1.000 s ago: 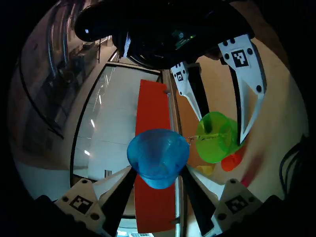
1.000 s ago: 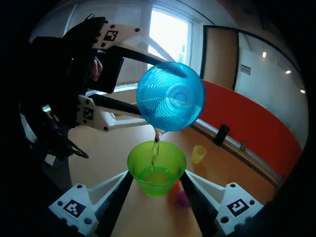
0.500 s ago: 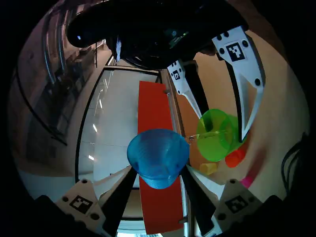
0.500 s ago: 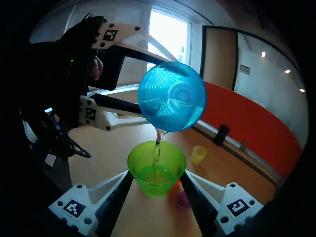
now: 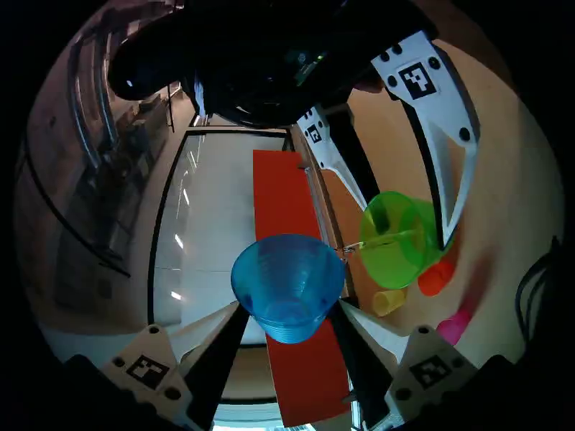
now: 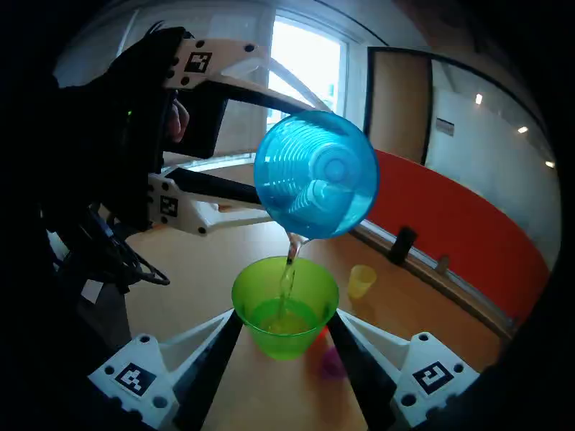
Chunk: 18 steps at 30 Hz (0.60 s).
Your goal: Pour water
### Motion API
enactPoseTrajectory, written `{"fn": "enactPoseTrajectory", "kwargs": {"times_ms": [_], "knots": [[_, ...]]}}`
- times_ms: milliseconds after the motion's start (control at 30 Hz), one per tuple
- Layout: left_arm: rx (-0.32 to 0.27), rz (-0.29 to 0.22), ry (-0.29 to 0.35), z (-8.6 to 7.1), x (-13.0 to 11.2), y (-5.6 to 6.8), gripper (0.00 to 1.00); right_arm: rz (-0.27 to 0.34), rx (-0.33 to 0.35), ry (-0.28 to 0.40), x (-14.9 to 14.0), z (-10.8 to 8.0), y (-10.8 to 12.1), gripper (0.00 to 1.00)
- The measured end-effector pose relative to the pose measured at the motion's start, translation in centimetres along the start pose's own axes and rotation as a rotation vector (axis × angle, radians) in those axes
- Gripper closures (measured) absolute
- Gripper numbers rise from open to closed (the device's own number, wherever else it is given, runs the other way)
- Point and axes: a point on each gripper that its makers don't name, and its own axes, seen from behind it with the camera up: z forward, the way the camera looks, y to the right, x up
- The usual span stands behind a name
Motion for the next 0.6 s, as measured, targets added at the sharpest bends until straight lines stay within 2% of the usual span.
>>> {"fn": "enactPoseTrajectory", "kwargs": {"times_ms": [267,600], "knots": [[0.008,0.008,0.002,-0.17,0.23,-0.14,0.22,0.001,-0.002,0.001,-0.01,0.03,0.03,0.13],[0.025,0.052,-0.001,-0.25,-0.27,-0.34,0.22,0.002,-0.007,0.005,0.02,-0.01,0.26,0.13]]}}
